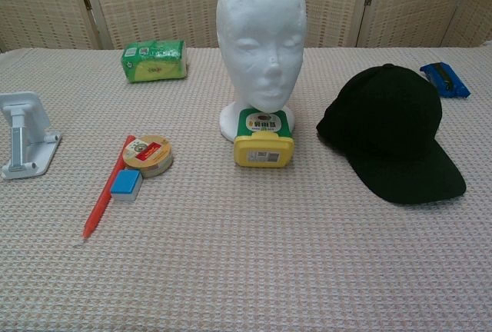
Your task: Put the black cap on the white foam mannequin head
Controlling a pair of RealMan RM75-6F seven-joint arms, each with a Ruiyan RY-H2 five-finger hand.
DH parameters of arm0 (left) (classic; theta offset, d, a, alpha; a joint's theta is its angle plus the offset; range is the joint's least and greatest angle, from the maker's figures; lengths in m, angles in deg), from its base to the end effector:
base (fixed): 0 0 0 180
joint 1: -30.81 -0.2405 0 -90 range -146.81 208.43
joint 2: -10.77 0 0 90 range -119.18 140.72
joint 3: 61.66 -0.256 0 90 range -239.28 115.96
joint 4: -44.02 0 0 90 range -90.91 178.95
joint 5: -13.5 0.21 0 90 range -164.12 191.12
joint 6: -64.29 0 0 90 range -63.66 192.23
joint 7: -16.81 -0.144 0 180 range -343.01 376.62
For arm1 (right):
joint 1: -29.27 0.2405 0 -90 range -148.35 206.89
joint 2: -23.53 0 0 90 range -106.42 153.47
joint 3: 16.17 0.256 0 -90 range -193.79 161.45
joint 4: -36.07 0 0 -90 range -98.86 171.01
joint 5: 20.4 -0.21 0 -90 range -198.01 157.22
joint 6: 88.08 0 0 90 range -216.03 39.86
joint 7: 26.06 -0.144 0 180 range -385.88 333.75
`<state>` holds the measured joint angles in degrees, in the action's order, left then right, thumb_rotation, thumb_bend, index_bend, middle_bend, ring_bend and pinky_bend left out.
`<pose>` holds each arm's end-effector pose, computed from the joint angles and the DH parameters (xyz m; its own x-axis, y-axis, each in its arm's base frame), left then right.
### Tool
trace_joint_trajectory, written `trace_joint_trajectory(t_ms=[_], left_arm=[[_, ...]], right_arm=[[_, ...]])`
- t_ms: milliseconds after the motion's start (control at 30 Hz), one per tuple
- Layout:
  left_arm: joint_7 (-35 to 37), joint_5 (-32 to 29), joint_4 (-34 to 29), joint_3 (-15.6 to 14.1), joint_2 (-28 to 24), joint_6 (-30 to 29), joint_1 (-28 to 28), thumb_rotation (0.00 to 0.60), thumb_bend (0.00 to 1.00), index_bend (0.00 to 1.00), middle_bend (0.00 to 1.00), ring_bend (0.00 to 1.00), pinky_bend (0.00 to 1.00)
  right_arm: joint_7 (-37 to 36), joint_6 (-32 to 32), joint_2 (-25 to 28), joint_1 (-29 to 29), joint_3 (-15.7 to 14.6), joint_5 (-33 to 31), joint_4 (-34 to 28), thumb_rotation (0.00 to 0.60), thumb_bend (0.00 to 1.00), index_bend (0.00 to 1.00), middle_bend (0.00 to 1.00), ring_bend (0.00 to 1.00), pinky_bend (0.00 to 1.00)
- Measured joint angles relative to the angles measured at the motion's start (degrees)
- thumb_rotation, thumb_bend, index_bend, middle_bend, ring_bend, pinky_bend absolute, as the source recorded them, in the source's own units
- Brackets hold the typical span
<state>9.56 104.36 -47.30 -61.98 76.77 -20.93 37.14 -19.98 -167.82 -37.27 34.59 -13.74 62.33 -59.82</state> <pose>-0.3002 0.1764 0.1382 0.5050 0.0308 0.8626 0.8585 -0.1214 -0.4983 -0.3148 -0.1804 0.1615 0.4782 -0.1034 0.8721 -0.8752 0.0261 0.4830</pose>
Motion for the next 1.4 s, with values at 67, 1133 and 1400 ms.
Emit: trace_joint_trajectory(t_ms=[67, 1133, 1400], left_arm=[[0.1, -0.1, 0.0, 0.0, 0.0, 0.1, 0.0, 0.600, 0.22, 0.00, 0.00, 0.00, 0.15], [15.4, -6.9, 5.3, 1.2, -4.6, 3.6, -0.6, 0.600, 0.22, 0.00, 0.00, 0.00, 0.15], [17.6, -6.4, 5.0, 1.6, -6.5, 2.4, -1.0, 0.600, 0.22, 0.00, 0.00, 0.00, 0.15]], right_arm=[[-0.1, 0.3, 0.0, 0.1, 0.0, -0.1, 0.0, 0.600, 0.12, 0.00, 0.00, 0.00, 0.00], [-8.8, -13.5, -26.3, -1.1, -5.0, 20.7, 36.1, 0.600, 0.19, 0.13, 0.20, 0.01, 0.02], [-10.1, -14.9, -37.2, -0.8, -3.5, 19.1, 50.7, 0.600, 0.20, 0.14, 0.20, 0.02, 0.03]])
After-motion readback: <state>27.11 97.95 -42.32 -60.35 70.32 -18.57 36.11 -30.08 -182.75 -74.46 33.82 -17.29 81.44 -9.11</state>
